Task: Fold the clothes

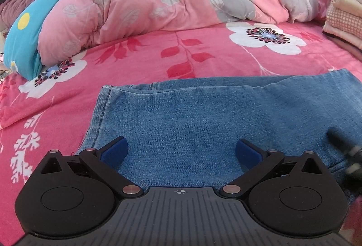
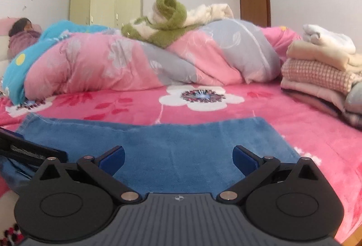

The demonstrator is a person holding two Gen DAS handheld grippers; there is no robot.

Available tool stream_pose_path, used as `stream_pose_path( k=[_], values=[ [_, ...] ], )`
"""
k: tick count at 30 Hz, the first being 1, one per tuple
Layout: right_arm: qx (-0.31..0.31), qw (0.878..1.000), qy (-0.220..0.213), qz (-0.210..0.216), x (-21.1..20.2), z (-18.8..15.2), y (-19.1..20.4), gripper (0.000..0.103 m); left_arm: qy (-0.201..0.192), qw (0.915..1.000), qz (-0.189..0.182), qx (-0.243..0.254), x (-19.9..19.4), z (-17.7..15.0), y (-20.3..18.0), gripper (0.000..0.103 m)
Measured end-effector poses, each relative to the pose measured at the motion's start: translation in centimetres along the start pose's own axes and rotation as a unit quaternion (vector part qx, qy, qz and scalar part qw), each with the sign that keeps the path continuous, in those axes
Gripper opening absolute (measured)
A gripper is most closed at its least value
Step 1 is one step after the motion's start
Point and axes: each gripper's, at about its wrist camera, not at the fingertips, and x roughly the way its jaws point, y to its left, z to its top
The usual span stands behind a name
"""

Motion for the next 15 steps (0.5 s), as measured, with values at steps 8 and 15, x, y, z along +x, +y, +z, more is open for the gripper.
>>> stream_pose_path(
  k=[8, 15],
  values=[
    [-0.012, 1.0, 0.019, -0.008, 1.25, -1.17, -0.02, 0.103, 0.002, 1.0, 0.002, 0.002, 0.01, 0.01, -0.06, 0.103],
    [-0.011, 1.0, 0.017, -0.009, 1.2, -1.13, 0.03, 0.103, 0.002, 1.0, 0.003, 0.002, 0.03, 0.02, -0.14, 0.103]
  ],
)
